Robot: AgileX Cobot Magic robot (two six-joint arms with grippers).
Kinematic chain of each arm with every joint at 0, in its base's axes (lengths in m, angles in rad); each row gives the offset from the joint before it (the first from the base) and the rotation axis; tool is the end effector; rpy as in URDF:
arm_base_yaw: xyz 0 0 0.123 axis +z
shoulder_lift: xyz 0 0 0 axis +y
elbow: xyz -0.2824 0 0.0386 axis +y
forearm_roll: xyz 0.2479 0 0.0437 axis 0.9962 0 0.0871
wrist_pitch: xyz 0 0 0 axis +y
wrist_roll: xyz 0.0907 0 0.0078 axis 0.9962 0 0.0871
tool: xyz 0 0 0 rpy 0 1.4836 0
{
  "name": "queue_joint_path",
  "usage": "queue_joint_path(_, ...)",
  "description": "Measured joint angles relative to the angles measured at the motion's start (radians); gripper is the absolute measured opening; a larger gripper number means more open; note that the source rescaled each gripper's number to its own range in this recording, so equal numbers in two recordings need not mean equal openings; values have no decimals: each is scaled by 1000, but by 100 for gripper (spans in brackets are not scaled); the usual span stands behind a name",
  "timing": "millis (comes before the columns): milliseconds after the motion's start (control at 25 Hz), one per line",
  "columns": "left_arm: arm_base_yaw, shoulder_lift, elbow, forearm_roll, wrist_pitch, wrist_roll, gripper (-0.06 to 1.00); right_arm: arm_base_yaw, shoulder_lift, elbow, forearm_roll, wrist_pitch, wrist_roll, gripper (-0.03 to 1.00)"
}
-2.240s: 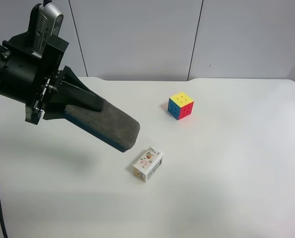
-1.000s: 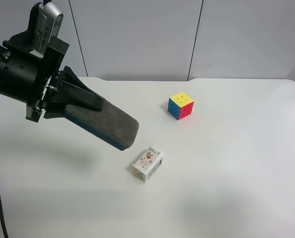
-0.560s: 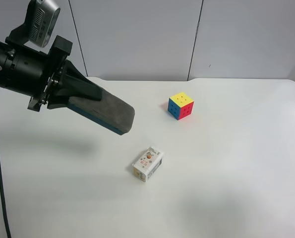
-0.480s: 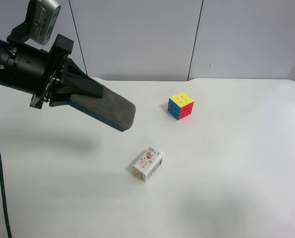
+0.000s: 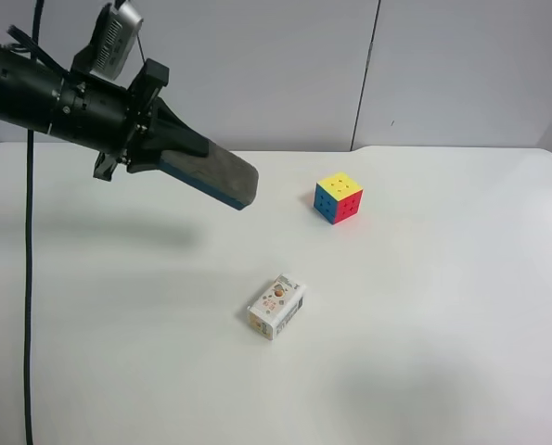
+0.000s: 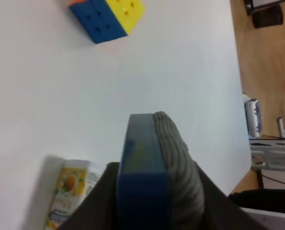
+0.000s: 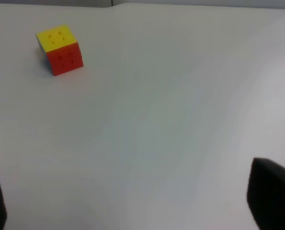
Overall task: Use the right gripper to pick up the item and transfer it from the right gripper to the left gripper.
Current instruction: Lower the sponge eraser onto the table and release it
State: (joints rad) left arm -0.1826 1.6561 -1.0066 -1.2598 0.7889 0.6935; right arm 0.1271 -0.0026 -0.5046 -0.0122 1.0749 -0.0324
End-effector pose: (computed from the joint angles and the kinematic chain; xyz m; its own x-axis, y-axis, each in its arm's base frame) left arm 0.3133 -0.1205 0.2351 -0.9181 -0.1561 -0.3642 0.1864 0.6409 -0.7446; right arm -0.0062 -0.0018 0.2773 -0.4537 -0.0965 -0.8859 -0.1347 0.9901 -0.0388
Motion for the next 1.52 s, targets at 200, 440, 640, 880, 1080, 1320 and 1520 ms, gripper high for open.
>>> queue_joint_path(200,0,95,-2,-56,-16,74,2,0,0,0,0,0,0,99)
queue_joint_path(440,0,161,-2,-119,-127,171,2,0,0,0,0,0,0,99)
queue_joint_path(640,0,194,-2,-123,-247,206,2,0,0,0,0,0,0,99)
queue_joint_path(880,0,221,-2,-125,-297,213,2,0,0,0,0,0,0,99)
queue_joint_path(1080,0,233,-2,-112,-280,213,2,0,0,0,0,0,0,99)
queue_joint_path(1320,0,233,-2,-92,-278,213,64,0,0,0,0,0,0,99)
queue_joint_path(1520,0,233,-2,-89,-276,213,97,0,0,0,0,0,0,99)
